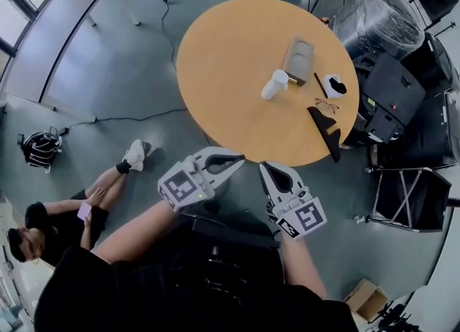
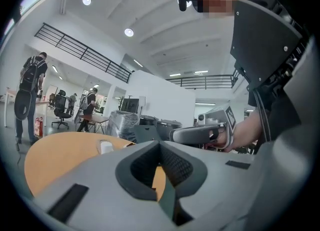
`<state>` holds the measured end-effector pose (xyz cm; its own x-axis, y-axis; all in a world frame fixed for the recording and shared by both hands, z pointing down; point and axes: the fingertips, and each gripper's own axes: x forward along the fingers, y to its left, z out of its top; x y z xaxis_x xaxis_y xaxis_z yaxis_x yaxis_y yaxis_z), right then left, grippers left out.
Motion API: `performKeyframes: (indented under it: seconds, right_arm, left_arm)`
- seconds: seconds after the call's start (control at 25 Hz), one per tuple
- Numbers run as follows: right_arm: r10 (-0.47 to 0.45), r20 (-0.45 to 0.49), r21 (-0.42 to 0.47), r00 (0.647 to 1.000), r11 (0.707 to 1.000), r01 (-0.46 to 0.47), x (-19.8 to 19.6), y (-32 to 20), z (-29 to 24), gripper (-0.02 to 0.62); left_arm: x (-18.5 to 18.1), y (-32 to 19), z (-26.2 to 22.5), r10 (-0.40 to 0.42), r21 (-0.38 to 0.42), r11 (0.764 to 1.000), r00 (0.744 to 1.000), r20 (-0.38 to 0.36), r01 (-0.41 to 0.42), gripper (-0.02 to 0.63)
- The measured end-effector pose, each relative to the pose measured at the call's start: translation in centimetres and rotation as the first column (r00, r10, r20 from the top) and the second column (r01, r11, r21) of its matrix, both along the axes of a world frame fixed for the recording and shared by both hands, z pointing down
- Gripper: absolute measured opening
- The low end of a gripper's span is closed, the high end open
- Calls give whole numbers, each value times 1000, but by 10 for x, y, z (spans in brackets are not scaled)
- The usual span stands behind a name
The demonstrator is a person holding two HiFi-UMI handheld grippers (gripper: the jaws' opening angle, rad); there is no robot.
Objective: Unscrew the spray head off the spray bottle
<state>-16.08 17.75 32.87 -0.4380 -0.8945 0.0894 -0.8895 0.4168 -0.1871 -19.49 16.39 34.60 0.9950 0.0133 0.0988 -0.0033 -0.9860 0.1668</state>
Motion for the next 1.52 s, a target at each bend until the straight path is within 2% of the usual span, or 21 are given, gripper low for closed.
performKeyframes:
  seconds: [0.16, 0.32, 0.64, 0.76, 0.92, 1.28, 1.4, 1.52]
  right_arm:
    - [45, -1, -3, 999, 999, -45, -4, -22, 3, -2]
    - [74, -10, -3, 997, 997, -74, 10, -41, 9, -2]
    - [71, -22, 4, 997, 998, -71, 76, -73, 20, -2]
    - [58, -34, -6, 998, 998, -58, 110, -90, 21, -2]
    - [10, -29, 5, 1000, 1000, -10, 158, -107, 23, -2]
    - [-87, -23, 35, 996, 996, 88, 257, -138, 38, -2]
    - [-104, -19, 46, 994, 993, 105, 280, -147, 46, -2]
    - [-121, -19, 37, 992, 992, 121, 291, -162, 60, -2]
  left_arm:
    - [-2, -22, 2, 37, -13, 999, 999, -3, -37, 5]
    - [10, -41, 9, 49, -41, 998, 999, -8, -49, 5]
    - [68, -79, 23, 17, -50, 999, 1000, 13, -16, 5]
    - [100, -92, 20, -4, -65, 998, 1000, -21, 2, 5]
    - [145, -110, 24, -51, -73, 996, 998, -37, 48, 5]
    - [240, -143, 47, -213, -25, 977, 977, 5, 213, 6]
    - [258, -151, 61, -258, -27, 966, 966, 15, 258, 6]
    - [267, -162, 80, -291, -17, 956, 955, 57, 292, 8]
